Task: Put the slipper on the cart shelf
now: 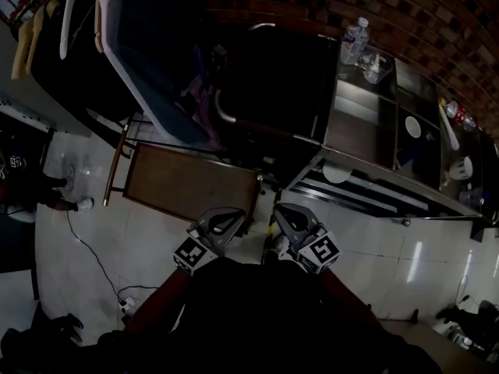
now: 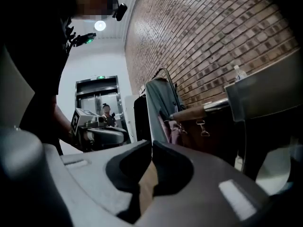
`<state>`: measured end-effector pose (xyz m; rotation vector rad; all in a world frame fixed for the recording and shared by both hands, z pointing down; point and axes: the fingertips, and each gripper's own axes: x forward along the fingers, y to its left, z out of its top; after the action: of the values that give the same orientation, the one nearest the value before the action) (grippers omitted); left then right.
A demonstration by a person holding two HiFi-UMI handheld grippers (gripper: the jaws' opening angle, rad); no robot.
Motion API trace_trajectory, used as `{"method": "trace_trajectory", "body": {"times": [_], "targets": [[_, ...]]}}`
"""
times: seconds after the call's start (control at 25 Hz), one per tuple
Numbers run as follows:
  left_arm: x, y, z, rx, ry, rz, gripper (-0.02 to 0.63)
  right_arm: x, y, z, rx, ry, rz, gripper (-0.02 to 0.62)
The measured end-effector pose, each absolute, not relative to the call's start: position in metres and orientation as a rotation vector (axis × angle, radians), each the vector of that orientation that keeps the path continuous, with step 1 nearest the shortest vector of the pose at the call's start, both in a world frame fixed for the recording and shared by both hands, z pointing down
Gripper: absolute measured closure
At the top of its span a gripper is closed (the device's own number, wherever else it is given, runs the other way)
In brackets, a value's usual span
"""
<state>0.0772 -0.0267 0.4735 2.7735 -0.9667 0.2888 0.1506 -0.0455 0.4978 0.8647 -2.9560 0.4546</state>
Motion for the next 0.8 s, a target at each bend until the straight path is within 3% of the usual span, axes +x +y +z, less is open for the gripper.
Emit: {"method": "trace_trajectory", "body": {"times": [0.52,0.8], "targets": [[-0.12,-0.025,0.449,2.838,-0.756,0.129,0.603,-0.066,-0.029,0.456,1.003,-2.841,0.391,0.595],[-0.167,-0.02,0.439,2.903,-0.685,0.077,0.603,-0.119,-0.019,0.427,1.113,-2.83,0.297,0.595]]}}
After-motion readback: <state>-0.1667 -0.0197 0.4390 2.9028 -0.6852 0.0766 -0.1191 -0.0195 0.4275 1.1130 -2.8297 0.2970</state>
